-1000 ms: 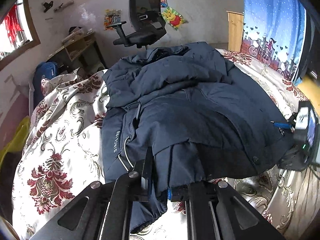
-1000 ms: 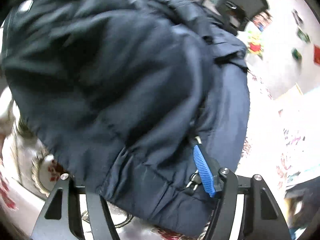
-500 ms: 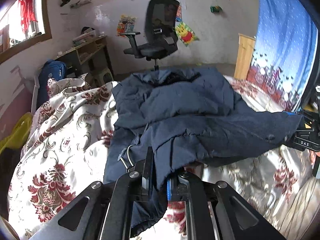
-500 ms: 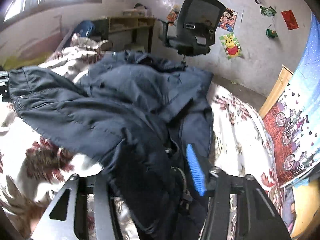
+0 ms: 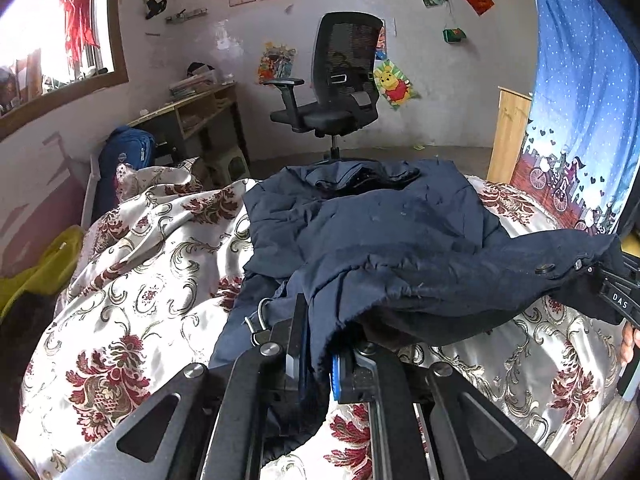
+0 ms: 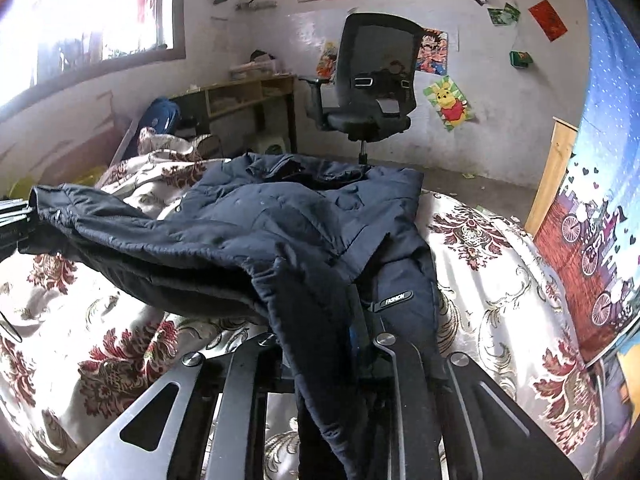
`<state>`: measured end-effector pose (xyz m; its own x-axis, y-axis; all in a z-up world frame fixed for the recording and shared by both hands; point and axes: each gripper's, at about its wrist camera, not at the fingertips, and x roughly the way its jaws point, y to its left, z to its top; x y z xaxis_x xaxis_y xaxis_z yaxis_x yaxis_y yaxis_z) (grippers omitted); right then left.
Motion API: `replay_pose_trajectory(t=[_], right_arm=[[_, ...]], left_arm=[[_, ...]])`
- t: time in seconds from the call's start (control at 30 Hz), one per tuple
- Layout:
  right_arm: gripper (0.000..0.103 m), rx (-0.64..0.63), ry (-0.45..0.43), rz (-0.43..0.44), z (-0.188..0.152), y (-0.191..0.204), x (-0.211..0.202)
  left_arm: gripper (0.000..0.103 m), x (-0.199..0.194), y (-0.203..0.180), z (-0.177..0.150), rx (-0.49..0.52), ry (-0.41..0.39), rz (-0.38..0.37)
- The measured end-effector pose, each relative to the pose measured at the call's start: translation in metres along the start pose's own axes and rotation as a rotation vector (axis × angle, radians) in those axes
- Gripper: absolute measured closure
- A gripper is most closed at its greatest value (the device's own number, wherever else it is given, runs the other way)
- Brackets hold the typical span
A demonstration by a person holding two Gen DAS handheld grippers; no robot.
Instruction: Fold large clothes
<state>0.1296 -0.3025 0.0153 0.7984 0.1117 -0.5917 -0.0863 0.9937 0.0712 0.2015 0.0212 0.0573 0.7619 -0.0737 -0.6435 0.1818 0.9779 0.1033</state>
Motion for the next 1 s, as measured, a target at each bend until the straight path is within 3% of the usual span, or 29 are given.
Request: replay_pose_trajectory(t=[0.13, 0.53, 1.0], right_arm=[[0.091, 0.016, -0.047, -0.001, -0.005, 0.002, -0.008], [0.095, 0.030, -0.165, -0.040, -0.002, 0.012, -0.052], [0.096, -0.058, -0.231, -0.027, -0.003, 0.036, -0.139]], left_arm=[[0.095, -0.008, -0.001, -0.005, -0.013, -0.033, 0.016], [0.096, -0.050, -0.022, -0.016, 0.112, -0.103, 0.098], [0.096, -0.125, -0.018, -0.031, 0.178, -0.151, 0.074]])
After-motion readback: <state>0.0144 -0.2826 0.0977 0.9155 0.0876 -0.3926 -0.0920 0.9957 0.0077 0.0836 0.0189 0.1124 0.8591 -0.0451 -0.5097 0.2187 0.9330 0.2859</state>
